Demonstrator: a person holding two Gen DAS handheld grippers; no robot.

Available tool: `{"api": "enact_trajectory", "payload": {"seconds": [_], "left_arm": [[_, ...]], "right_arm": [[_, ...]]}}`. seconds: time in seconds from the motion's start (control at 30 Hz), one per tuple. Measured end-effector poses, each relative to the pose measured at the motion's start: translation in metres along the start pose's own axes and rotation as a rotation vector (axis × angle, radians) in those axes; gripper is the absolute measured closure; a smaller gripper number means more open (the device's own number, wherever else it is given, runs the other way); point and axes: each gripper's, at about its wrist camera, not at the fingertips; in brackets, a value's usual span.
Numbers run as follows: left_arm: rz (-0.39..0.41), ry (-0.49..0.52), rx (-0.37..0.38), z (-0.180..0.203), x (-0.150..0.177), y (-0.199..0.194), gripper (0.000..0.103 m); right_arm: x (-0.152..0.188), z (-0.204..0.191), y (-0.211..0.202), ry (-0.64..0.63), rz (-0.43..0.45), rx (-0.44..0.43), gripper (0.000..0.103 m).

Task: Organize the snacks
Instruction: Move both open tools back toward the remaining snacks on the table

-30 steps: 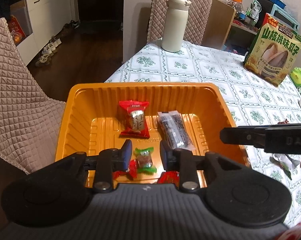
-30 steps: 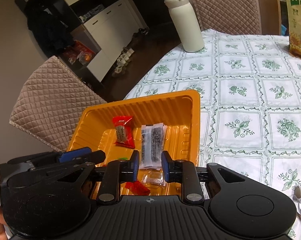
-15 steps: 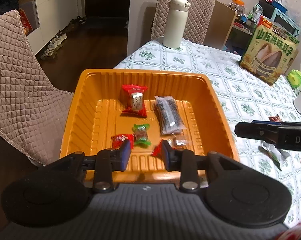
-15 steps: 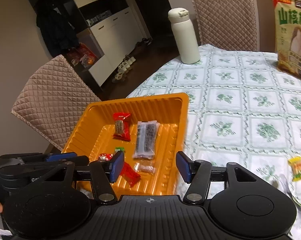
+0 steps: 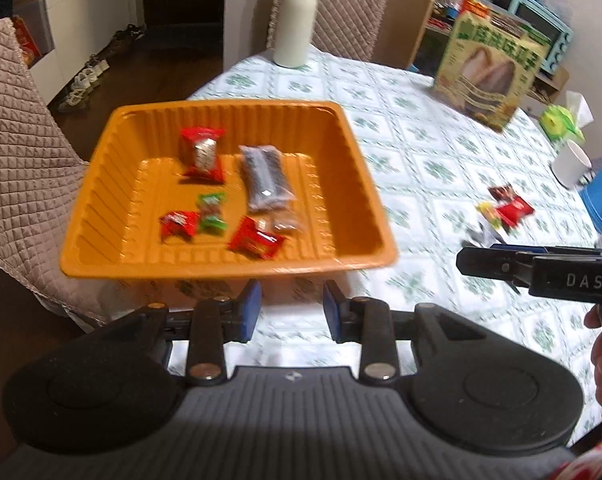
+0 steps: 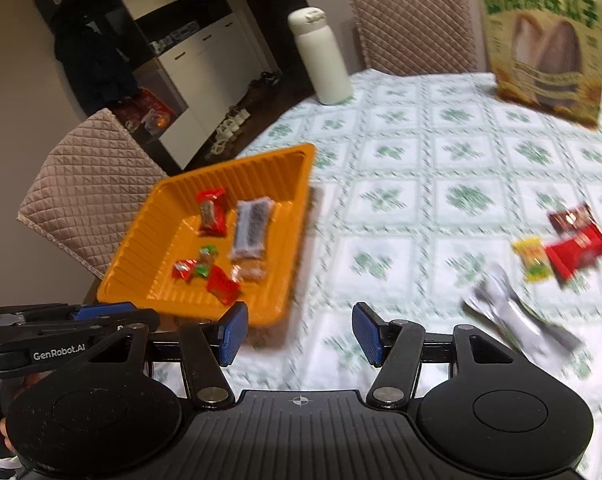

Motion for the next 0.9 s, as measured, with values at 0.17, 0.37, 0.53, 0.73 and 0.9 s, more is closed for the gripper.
{"api": "enact_trajectory", "payload": {"seconds": [0.17,0.37,0.53,0.73,0.9], "left_arm": [[-0.014,0.027,0.038,0.025,0.009,-0.002,0.073],[-0.02,0.062,0.086,0.058,0.013,0.0,0.073],[-0.039,0.1,0.129,0.088,0.017,0.007,0.073],[-0.057,0.146,0.168,0.124,0.017,0.021,0.073],[-0.059,0.178,0.192,0.153,0.013,0.034,0.072]], "right_arm": [[0.01,0.019,-0.022,0.018,0.004,0.031,0.045],[0.02,0.046,-0.048,0.037,0.018,0.087,0.045],[0.025,0.072,-0.068,0.057,0.033,0.14,0.045],[0.031,0.102,-0.087,0.105,0.046,0.193,0.045],[0.034,0.125,-0.1,0.133,0.06,0.224,0.045]]}}
Point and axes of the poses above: each gripper's, at about its wrist camera, not at the fingertips, and y roughly the way its jaws point, z to its right, x to its underside, and after that the axes turned 11 degrees about z, right-handed
